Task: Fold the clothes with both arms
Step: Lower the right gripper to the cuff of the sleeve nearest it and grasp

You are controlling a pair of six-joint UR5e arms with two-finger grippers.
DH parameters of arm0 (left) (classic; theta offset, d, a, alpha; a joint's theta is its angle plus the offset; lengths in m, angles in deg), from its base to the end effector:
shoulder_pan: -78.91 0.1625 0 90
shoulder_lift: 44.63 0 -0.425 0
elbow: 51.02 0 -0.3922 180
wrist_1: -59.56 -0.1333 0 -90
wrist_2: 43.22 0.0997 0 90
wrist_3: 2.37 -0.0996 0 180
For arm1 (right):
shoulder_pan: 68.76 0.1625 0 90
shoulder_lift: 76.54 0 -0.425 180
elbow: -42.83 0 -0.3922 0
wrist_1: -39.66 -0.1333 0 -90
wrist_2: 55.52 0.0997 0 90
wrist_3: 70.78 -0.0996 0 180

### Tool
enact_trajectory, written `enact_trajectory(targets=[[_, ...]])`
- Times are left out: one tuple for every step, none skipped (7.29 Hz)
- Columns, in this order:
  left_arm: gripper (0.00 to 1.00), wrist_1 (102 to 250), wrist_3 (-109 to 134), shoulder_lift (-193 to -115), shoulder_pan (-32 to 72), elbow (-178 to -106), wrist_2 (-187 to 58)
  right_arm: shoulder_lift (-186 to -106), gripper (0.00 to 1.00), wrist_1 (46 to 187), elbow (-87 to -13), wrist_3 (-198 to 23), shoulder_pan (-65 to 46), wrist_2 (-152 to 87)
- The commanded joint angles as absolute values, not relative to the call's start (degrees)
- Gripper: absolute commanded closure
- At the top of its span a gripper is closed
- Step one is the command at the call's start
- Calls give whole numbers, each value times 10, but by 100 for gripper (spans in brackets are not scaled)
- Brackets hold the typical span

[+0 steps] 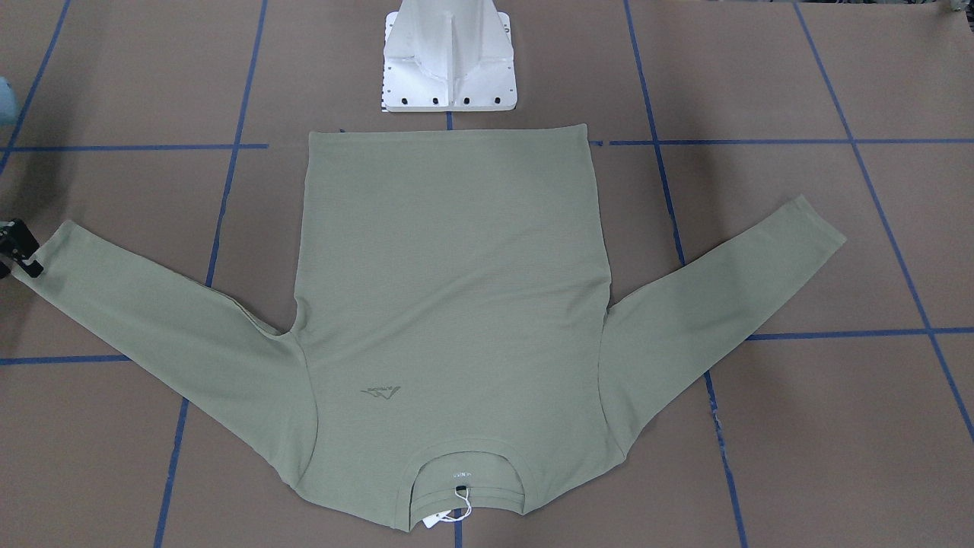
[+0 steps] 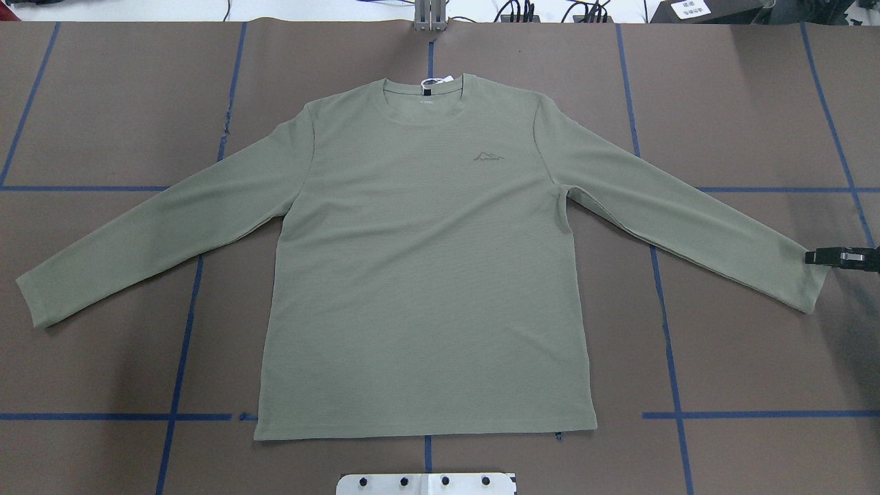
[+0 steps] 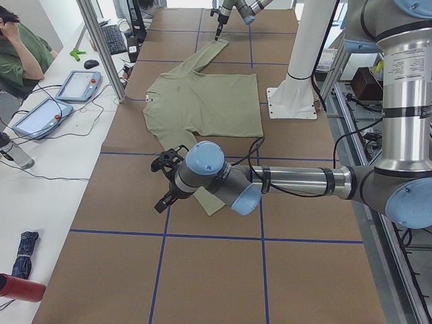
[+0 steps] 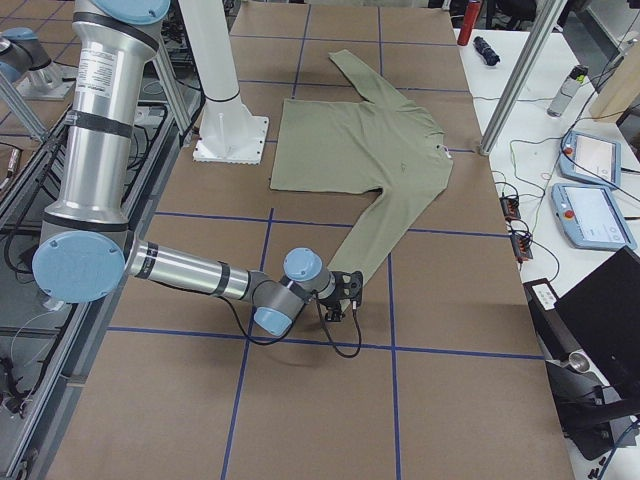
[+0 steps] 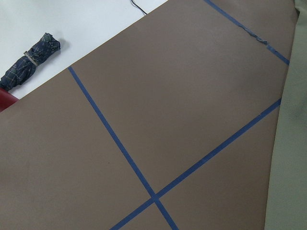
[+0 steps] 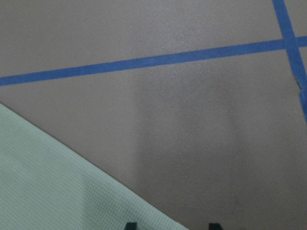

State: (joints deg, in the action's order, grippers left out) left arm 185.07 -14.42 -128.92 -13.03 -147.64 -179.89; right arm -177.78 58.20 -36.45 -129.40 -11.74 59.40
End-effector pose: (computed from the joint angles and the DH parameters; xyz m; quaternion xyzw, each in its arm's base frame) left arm -0.0767 -0.4683 0.5750 0.3306 0.3385 0.2002 0.8579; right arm -0.1489 -0.3973 0.7089 0.1445 -0.4297 0.1087 0.8847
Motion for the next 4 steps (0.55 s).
enact_trajectory(targets=[[0, 1851, -144, -1289, -130, -1477, -1799, -1777, 65, 582, -364, -1294, -120, 591], [0, 1851, -144, -1289, -130, -1477, -1799, -1777, 86, 582, -366, -1294, -120, 592], [0, 1851, -144, -1289, -130, -1477, -1799, -1777, 100, 581, -371, -1291, -120, 592], [0, 1851, -144, -1289, -130, -1477, -1799, -1776, 100, 582, -375, -1289, -120, 592]])
